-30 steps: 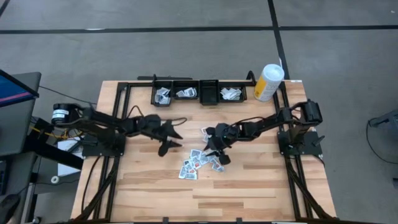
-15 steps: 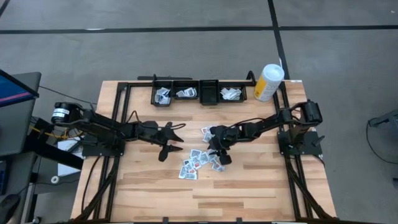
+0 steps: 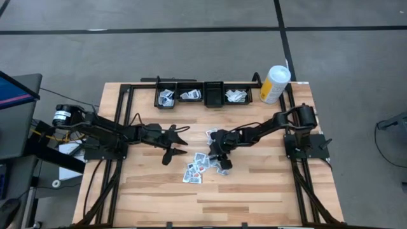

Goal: Pick & Place First Aid Supplies
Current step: Put the black towelette pack into the middle left black bin

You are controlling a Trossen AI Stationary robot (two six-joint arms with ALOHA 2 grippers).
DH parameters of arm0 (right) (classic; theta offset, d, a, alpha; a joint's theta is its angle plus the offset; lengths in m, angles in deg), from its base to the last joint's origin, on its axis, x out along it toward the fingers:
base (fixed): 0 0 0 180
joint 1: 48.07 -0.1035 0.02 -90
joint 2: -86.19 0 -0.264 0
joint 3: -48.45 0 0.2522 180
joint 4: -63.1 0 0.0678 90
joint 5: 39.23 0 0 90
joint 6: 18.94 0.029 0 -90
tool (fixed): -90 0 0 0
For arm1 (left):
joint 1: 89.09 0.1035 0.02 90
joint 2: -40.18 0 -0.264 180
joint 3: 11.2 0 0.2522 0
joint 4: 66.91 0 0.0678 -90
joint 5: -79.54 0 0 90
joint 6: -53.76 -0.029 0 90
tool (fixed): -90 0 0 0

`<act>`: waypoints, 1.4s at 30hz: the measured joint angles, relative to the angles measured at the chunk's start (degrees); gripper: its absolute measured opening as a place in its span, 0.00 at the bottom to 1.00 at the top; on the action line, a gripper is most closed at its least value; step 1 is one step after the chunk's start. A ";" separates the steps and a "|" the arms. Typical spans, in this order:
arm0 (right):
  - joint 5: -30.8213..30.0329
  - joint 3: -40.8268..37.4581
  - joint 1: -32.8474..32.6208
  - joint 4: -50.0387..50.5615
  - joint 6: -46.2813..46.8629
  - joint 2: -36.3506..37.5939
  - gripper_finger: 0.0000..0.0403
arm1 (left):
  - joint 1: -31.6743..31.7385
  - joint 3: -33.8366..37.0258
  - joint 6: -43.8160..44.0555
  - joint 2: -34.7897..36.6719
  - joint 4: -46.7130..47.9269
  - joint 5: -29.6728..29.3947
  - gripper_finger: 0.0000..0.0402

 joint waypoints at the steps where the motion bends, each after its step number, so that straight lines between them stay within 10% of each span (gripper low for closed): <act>1: 0.25 -0.02 0.21 0.37 -0.19 0.44 0.25 | 0.00 0.00 0.00 0.00 0.00 0.00 0.48; 9: 1.13 -0.53 0.86 6.22 -2.66 6.67 0.02 | 0.00 0.00 0.00 0.00 0.00 0.00 0.48; 20: -6.75 -0.70 -1.05 9.16 -2.86 19.10 0.01 | 0.00 0.00 0.00 -0.04 0.02 0.00 0.48; 35: -6.10 -0.57 0.40 -15.36 11.58 25.21 0.03 | 0.00 0.00 0.00 -0.04 -0.12 0.00 0.48; 42: 5.84 -0.52 6.14 -26.57 26.45 26.20 0.05 | 0.00 0.00 -0.01 -0.04 -0.48 0.02 0.48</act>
